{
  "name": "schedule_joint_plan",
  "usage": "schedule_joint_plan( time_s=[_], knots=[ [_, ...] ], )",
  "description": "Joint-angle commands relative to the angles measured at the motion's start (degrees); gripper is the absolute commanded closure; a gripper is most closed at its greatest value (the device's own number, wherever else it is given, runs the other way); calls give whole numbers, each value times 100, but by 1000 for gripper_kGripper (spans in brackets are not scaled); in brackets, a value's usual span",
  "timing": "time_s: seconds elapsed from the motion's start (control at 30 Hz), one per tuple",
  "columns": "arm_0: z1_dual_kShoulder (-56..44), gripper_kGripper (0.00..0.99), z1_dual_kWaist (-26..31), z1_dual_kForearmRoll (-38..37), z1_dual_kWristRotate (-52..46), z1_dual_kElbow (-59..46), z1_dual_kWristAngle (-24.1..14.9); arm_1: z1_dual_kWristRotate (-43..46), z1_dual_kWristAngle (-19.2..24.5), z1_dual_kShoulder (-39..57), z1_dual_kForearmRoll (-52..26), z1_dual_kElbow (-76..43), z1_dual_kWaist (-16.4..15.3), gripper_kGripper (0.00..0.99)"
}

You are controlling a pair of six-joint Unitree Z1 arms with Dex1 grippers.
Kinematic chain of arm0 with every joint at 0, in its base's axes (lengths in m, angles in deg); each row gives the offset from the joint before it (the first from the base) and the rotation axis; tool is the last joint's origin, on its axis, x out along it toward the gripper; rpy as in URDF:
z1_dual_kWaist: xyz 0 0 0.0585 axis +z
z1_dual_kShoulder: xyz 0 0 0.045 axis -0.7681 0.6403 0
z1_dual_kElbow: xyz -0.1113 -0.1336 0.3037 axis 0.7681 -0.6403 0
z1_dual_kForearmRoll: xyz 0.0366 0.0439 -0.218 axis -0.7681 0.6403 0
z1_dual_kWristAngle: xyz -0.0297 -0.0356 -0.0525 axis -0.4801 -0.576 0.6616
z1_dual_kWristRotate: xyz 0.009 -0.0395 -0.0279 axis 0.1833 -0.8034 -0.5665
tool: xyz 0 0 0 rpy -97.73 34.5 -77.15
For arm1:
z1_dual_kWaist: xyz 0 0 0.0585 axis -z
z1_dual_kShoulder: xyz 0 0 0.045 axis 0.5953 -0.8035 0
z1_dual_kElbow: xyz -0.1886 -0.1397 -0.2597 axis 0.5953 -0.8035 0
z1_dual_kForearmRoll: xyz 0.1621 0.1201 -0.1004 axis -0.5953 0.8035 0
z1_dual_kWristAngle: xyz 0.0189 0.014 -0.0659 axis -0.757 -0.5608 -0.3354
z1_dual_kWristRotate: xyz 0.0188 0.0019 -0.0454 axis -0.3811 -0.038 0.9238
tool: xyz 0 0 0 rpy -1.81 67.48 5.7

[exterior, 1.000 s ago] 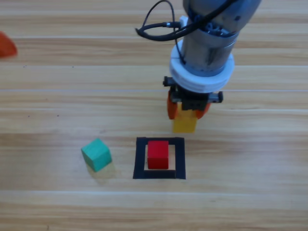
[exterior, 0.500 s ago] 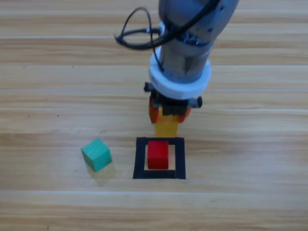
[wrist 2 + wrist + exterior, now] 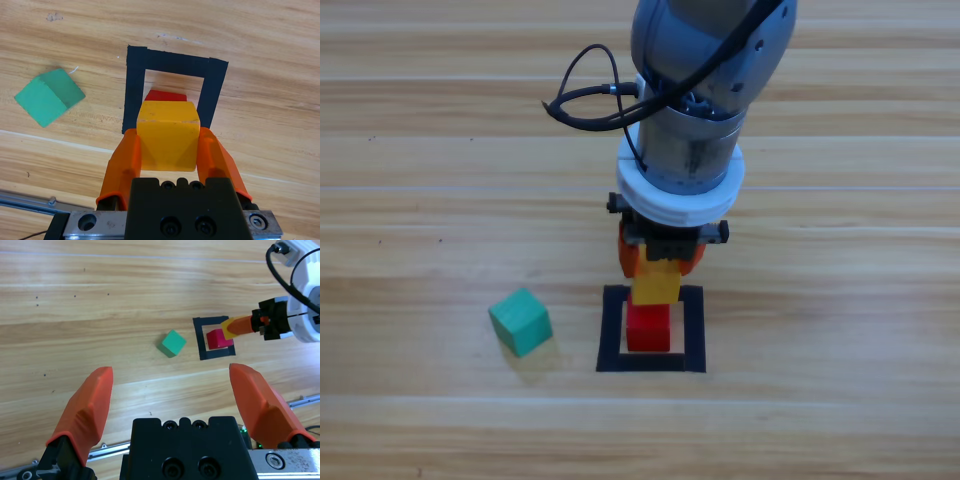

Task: Stack the blocks in the rectangular block: red at the bottom, yellow in the middle, green on top

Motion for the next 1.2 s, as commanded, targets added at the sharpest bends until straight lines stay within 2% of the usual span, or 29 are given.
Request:
schedule_joint_plan(
  time_s=[0.03,1.2],
  knots=[
    [110,0,100,-100,-94,-228,57,-40,-73,-376,62,20,-181,876],
    [128,0,100,-276,-147,-387,145,-84,-73,-481,62,64,-295,875]
  ],
)
